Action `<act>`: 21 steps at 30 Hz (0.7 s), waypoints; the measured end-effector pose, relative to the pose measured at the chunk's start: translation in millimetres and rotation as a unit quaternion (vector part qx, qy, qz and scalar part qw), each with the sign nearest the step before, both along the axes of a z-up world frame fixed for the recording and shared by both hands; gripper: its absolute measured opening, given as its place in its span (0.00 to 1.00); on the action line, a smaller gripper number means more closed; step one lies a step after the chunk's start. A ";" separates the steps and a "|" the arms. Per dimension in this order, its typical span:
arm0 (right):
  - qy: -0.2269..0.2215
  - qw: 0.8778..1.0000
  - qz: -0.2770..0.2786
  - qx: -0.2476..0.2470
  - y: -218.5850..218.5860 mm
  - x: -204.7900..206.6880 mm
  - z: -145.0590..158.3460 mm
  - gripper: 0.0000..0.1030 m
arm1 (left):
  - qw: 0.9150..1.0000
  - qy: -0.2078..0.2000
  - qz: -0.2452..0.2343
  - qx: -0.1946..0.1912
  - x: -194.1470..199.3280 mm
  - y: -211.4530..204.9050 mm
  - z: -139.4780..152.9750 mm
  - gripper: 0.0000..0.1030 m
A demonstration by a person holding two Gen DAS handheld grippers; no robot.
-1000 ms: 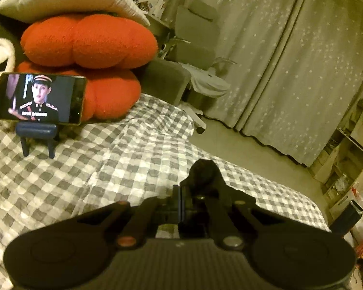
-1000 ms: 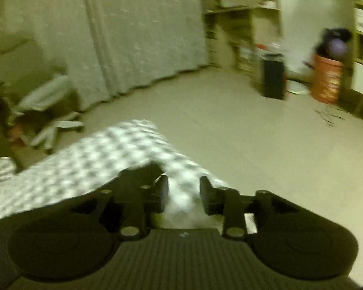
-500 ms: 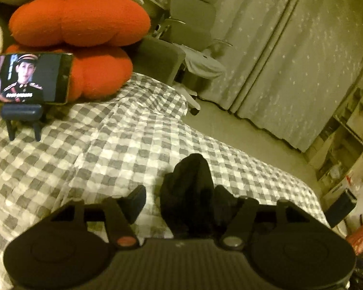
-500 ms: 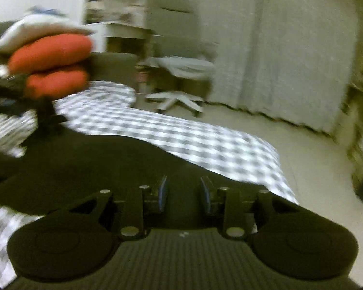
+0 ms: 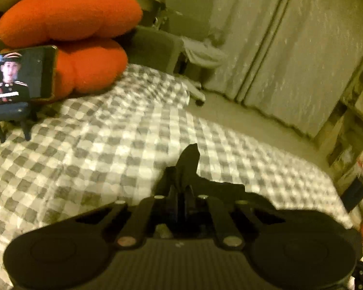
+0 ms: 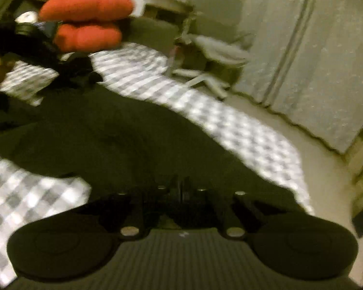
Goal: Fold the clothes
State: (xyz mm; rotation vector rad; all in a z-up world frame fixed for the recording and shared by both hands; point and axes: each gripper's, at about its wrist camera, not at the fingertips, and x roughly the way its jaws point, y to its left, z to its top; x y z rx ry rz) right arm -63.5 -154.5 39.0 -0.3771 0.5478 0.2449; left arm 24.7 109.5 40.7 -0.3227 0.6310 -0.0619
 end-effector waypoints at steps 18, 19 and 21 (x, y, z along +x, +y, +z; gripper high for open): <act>0.000 0.998 0.053 -0.026 1.7 -14.7 -3.6 0.54 | 0.999 0.026 0.014 -0.029 -17.0 49.3 6.3 0.05; 0.004 0.998 0.050 -0.024 -0.3 -13.9 -3.4 0.54 | 0.999 0.033 0.013 -0.028 -15.6 48.8 4.6 0.05; 0.009 0.999 0.041 -0.034 -1.6 -10.5 -6.3 0.54 | 0.999 0.042 0.012 -0.032 -12.6 49.9 1.3 0.07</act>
